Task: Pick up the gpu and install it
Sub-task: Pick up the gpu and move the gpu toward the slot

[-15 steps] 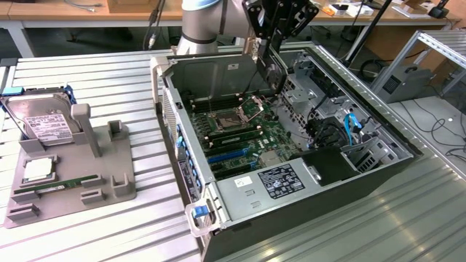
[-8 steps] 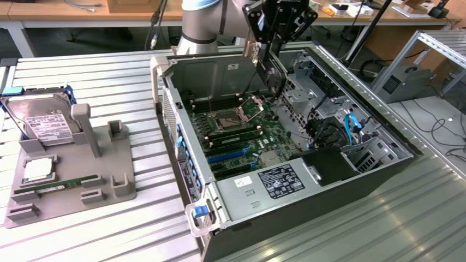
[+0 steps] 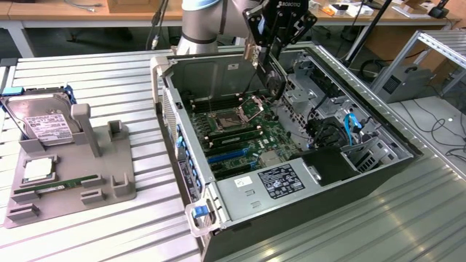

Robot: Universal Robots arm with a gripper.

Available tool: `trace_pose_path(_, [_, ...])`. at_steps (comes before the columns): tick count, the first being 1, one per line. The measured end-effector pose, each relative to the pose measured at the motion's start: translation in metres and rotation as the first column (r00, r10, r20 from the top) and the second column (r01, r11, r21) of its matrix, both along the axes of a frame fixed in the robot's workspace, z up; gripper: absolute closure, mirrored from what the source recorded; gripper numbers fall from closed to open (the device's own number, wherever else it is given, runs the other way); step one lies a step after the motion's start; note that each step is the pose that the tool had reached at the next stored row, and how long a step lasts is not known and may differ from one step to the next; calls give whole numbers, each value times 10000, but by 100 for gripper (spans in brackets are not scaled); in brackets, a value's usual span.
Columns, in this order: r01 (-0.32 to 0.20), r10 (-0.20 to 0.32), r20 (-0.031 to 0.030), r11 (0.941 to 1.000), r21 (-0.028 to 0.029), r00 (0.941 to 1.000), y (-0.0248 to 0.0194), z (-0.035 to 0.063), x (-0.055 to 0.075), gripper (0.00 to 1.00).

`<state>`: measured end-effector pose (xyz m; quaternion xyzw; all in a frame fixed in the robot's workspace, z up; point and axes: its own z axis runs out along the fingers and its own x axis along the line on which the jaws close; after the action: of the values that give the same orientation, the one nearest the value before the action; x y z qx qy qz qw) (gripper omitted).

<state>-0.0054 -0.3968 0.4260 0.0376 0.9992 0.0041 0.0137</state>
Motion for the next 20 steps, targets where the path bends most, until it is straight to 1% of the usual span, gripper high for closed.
trace_pose_path(20, [0, 0, 0, 10000, -26, 10000, -3, -170, 74, 73])
